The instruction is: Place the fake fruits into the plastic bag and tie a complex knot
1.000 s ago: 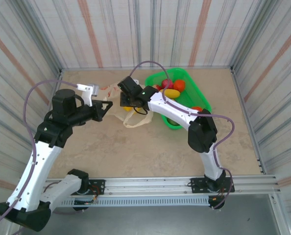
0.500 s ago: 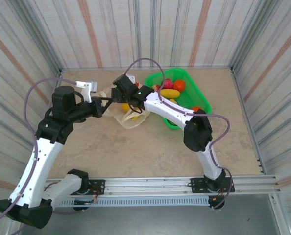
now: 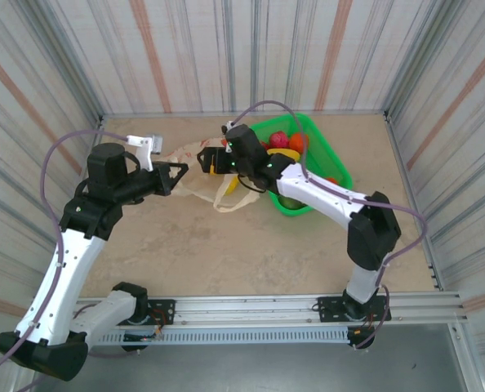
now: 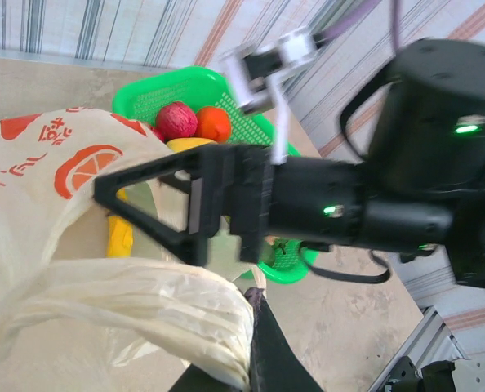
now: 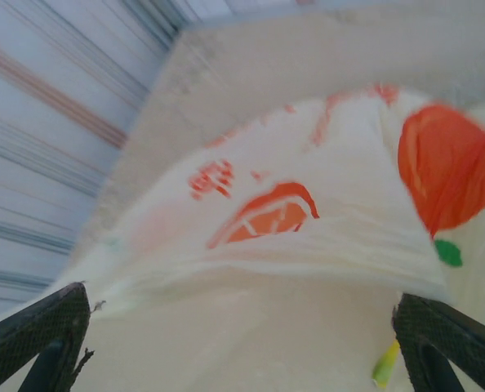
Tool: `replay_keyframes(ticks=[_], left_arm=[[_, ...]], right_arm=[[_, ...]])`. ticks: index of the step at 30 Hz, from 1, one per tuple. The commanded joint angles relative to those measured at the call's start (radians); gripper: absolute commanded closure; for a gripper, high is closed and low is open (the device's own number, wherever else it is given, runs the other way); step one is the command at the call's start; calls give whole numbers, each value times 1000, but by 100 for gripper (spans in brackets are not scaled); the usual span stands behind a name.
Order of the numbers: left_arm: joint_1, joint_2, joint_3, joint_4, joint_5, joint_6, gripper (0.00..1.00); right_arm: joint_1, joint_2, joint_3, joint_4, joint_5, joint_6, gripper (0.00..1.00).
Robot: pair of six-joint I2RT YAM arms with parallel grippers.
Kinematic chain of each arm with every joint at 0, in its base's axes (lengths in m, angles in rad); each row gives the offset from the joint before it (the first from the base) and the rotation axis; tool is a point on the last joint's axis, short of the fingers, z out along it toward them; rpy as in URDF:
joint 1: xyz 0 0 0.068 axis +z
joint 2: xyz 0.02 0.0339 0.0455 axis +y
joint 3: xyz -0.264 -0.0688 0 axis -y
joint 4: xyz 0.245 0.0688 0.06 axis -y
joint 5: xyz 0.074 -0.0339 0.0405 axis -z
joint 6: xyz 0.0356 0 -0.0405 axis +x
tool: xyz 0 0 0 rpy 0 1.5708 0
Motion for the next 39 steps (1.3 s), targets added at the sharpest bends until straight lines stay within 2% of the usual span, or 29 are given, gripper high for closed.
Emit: replay_keyframes(ticks=[1, 4, 8, 12, 15, 18, 21, 25, 29, 36, 39], left_arm=[[12, -13, 1, -3, -4, 6, 100], [15, -14, 3, -14, -8, 12, 100], [15, -13, 7, -29, -11, 16, 100], [18, -12, 13, -38, -16, 18, 100], [18, -11, 14, -43, -10, 19, 100], [18, -11, 11, -42, -7, 18, 100], [17, -14, 13, -42, -5, 19, 100], [14, -15, 12, -38, 4, 19, 100], [9, -14, 23, -55, -2, 31, 100], [-35, -10, 32, -82, -40, 58, 100], [-44, -3, 45, -94, -47, 70, 100]], right_arm=[[0, -134, -107, 142, -31, -51, 1], [-35, -171, -134, 149, -142, -47, 1], [-51, -231, -125, 71, -206, -102, 1], [-80, -337, -215, 113, -149, -99, 1], [-155, -368, -176, -34, -175, -120, 0], [-258, -361, -153, -188, -152, -141, 7], [-342, -313, -123, -352, -90, -189, 12], [-402, -222, -132, -449, -2, -264, 18], [-478, -101, -111, -503, -41, -259, 28], [-499, 151, 37, -656, -66, -336, 29], [-510, 220, 110, -694, -125, -363, 29]])
